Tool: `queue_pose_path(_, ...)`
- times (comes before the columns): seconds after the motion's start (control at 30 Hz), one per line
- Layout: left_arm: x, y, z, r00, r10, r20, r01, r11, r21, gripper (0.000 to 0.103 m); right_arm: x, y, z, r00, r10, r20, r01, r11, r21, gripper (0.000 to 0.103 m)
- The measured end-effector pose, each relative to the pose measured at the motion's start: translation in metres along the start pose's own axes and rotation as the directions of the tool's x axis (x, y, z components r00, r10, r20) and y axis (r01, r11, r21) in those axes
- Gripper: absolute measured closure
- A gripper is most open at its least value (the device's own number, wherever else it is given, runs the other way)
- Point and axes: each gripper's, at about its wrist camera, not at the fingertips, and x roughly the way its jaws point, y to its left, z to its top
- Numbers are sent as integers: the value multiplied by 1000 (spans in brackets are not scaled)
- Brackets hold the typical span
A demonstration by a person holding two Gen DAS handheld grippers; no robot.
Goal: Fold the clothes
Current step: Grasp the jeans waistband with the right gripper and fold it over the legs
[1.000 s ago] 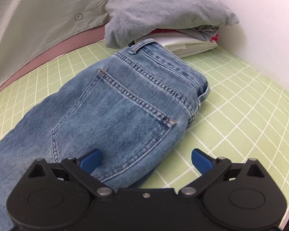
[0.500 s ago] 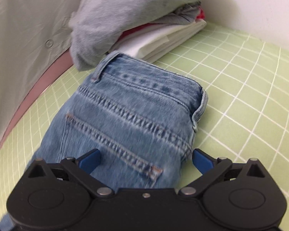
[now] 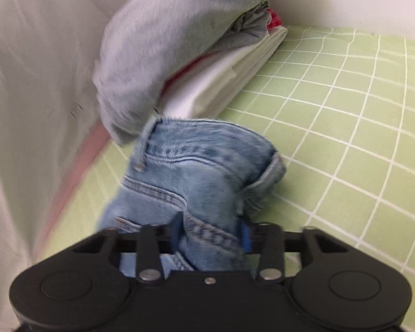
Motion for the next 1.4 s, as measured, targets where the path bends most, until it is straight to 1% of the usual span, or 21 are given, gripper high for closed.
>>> queue_pose_path(0.03, 0, 0, 0, 1000, 2, 2, -2, 1000, -3, 0, -6, -2, 1, 999, 45, 4, -45, 999, 26, 85)
queue_pose_path(0.07, 1, 0, 1, 1000, 1, 1, -1, 1000, 0, 0, -11, 1, 1, 998, 57, 10, -58, 998, 20, 85)
queue_pose_path(0.17, 1, 1, 2, 1000, -3, 2, 3, 1000, 10, 0, -27, 20, -3, 996, 84, 32, -82, 995, -55, 88)
queue_pose_path(0.27, 1, 1, 1, 1000, -9, 8, 9, 1000, 23, 0, -43, 42, -10, 990, 127, 58, -122, 989, -87, 88)
queue_pose_path(0.4, 1, 2, 4, 999, -38, 2, 38, 997, 68, 0, -62, 77, -25, 982, 174, 73, -161, 973, -166, 88)
queue_pose_path(0.5, -2, 10, 15, 997, -77, 11, 75, 992, 100, 0, -74, 108, -43, 973, 226, 51, -206, 946, -252, 88)
queue_pose_path(0.63, -25, 34, 26, 990, -113, 86, 111, 994, 23, 0, -84, 147, -74, 961, 276, 0, -259, 903, -342, 88)
queue_pose_path(0.8, -51, 56, 26, 982, -117, 151, 126, 991, -53, 0, -81, 187, -132, 945, 306, -118, -327, 851, -411, 88)
queue_pose_path(0.87, -53, 65, 22, 982, -113, 152, 123, 991, -59, 0, -75, 195, -164, 936, 296, -190, -350, 834, -426, 88)
queue_pose_path(0.93, -54, 71, 13, 985, -95, 143, 104, 993, -61, 0, -65, 196, -200, 927, 258, -273, -358, 826, -435, 88)
queue_pose_path(1.0, -50, 78, 8, 989, -86, 124, 94, 993, -65, 0, -55, 193, -239, 922, 164, -352, -331, 806, -491, 87)
queue_pose_path(1.03, -49, 82, 5, 990, -82, 114, 90, 994, -67, 0, -50, 192, -257, 920, 107, -377, -310, 788, -533, 87)
queue_pose_path(1.07, -47, 85, 3, 991, -78, 107, 86, 994, -72, 0, -49, 191, -271, 925, 59, -375, -285, 761, -583, 87)
queue_pose_path(1.1, -46, 88, 0, 992, -75, 101, 83, 994, -78, 0, -52, 192, -277, 931, 36, -362, -270, 737, -620, 86)
queue_pose_path(1.13, -46, 91, -2, 993, -71, 96, 80, 993, -84, 0, -55, 194, -278, 934, 27, -355, -262, 727, -634, 84)
queue_pose_path(1.17, -45, 94, -5, 993, -69, 92, 78, 993, -92, 0, -58, 196, -277, 935, 23, -354, -259, 726, -637, 82)
queue_pose_path(1.23, -42, 97, -8, 994, -69, 81, 77, 991, -106, 0, -63, 200, -268, 929, 35, -368, -268, 750, -605, 73)
queue_pose_path(1.27, -41, 99, -9, 995, -69, 76, 77, 991, -110, 0, -68, 202, -266, 930, 47, -365, -273, 753, -599, 70)
queue_pose_path(1.37, -41, 100, -12, 995, -67, 74, 75, 990, -115, 0, -85, 209, -267, 934, 87, -347, -292, 747, -598, 63)
queue_pose_path(1.4, -41, 101, -12, 995, -66, 75, 75, 990, -117, 0, -90, 211, -266, 935, 102, -340, -299, 745, -597, 59)
